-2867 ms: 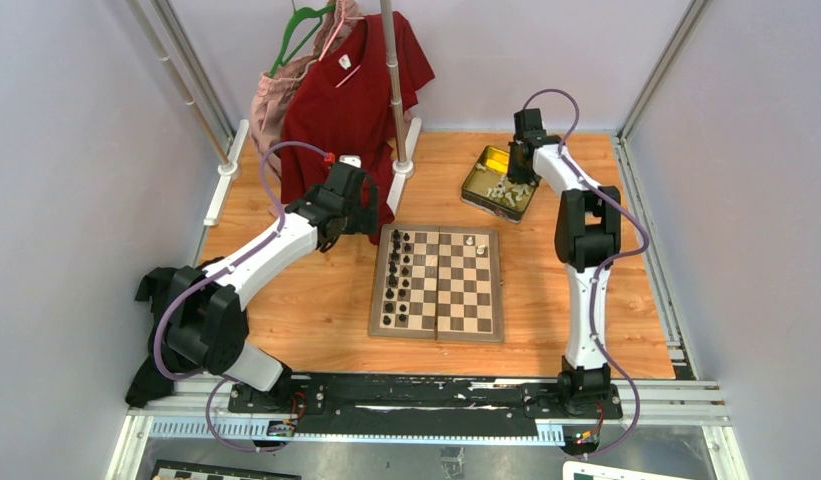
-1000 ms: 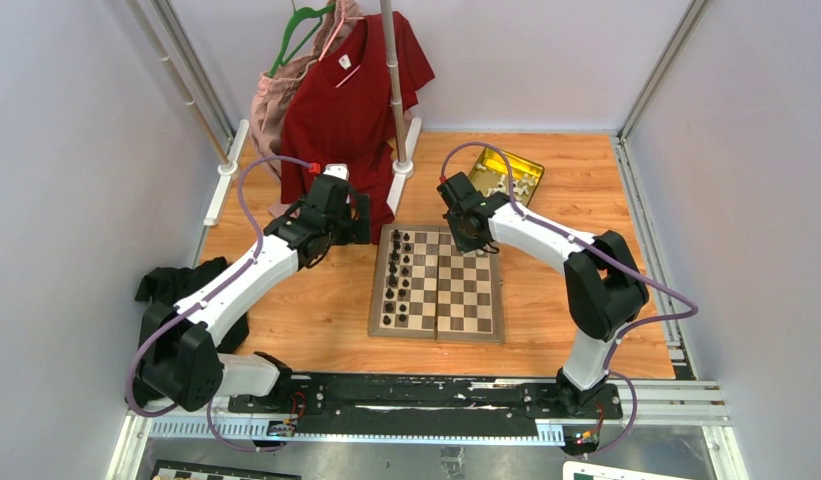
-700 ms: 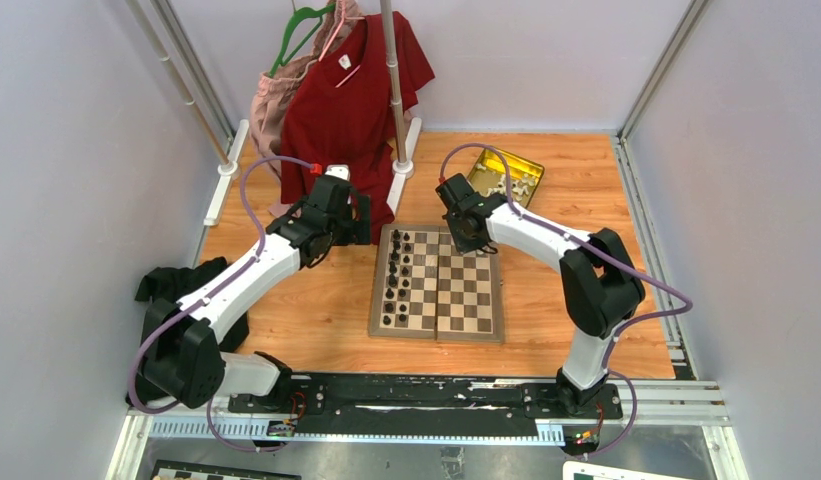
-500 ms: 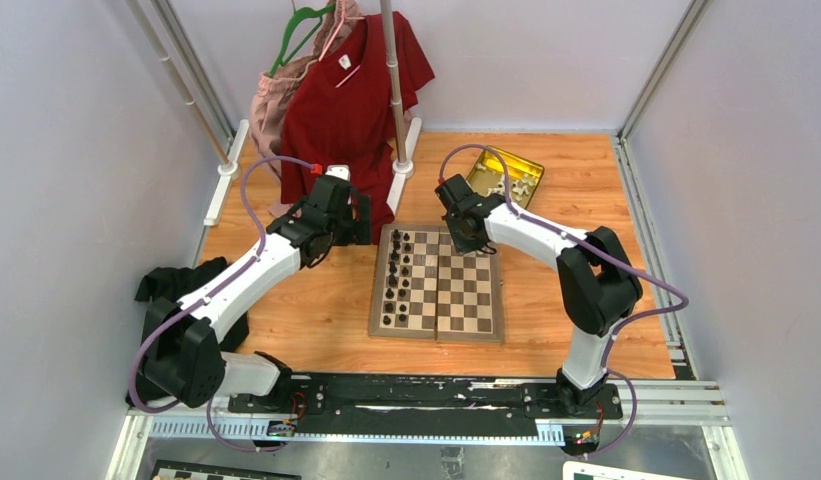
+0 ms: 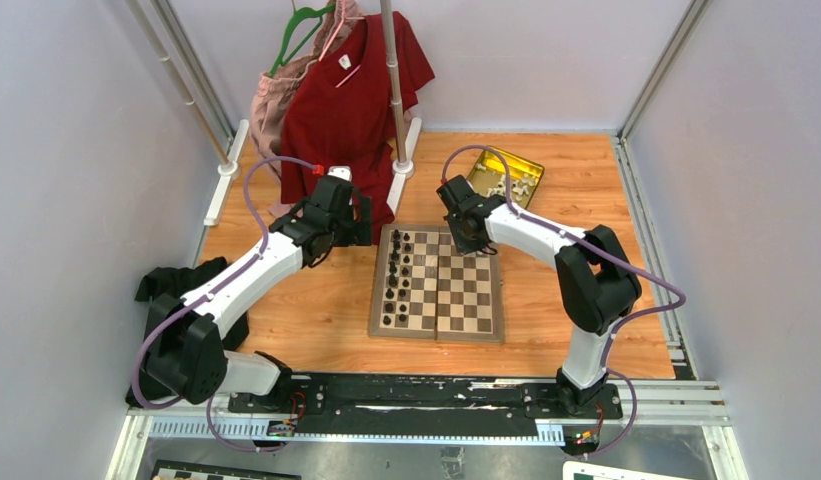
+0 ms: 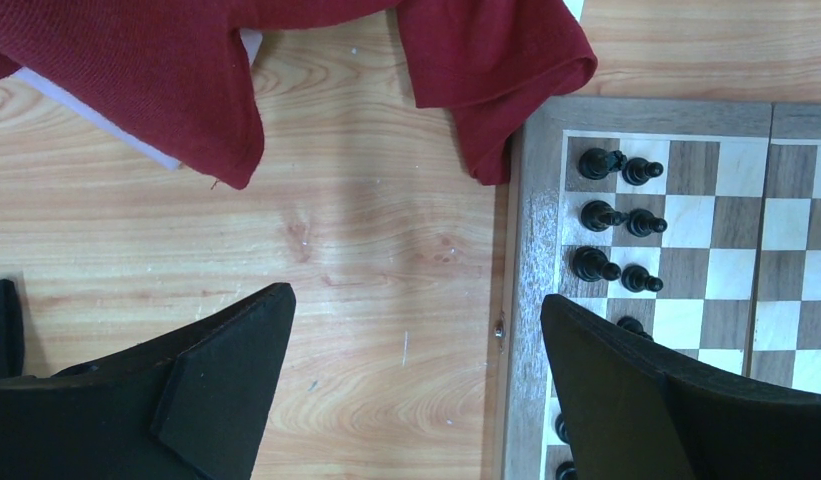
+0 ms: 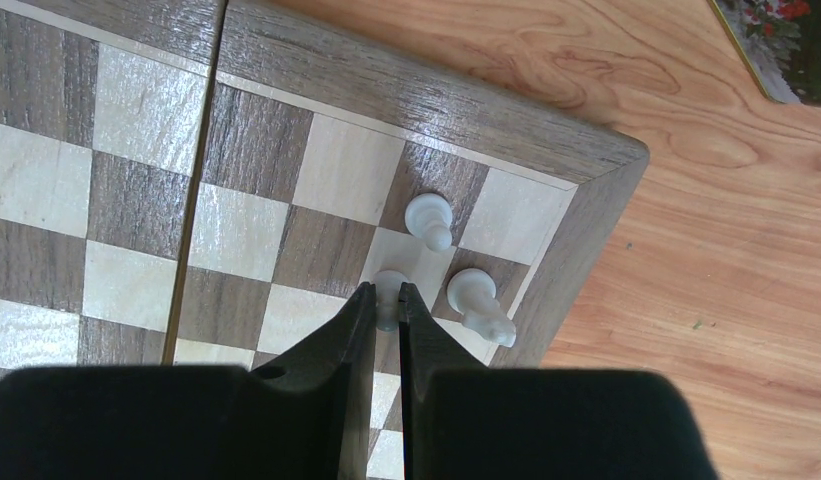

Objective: Set up the chess pieces on the board
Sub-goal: Place the chess piece on the chessboard.

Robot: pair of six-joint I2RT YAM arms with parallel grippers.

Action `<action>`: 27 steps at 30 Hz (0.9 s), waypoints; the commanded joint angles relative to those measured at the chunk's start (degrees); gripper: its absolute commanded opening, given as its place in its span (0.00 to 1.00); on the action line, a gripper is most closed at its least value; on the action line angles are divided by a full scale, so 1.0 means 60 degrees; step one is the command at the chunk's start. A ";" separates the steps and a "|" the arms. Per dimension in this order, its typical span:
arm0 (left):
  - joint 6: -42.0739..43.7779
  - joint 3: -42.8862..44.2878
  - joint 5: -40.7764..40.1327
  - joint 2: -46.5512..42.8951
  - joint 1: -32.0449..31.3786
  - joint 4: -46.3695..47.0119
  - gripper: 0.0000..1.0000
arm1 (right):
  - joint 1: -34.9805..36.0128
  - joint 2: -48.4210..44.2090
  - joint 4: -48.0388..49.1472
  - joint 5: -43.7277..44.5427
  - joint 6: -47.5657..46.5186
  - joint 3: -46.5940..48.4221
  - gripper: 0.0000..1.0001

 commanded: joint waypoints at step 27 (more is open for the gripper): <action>0.0049 0.0177 0.0116 0.0029 0.0062 0.0056 1.00 | -0.0238 -0.0012 -0.0054 -0.0044 0.0232 -0.0231 0.30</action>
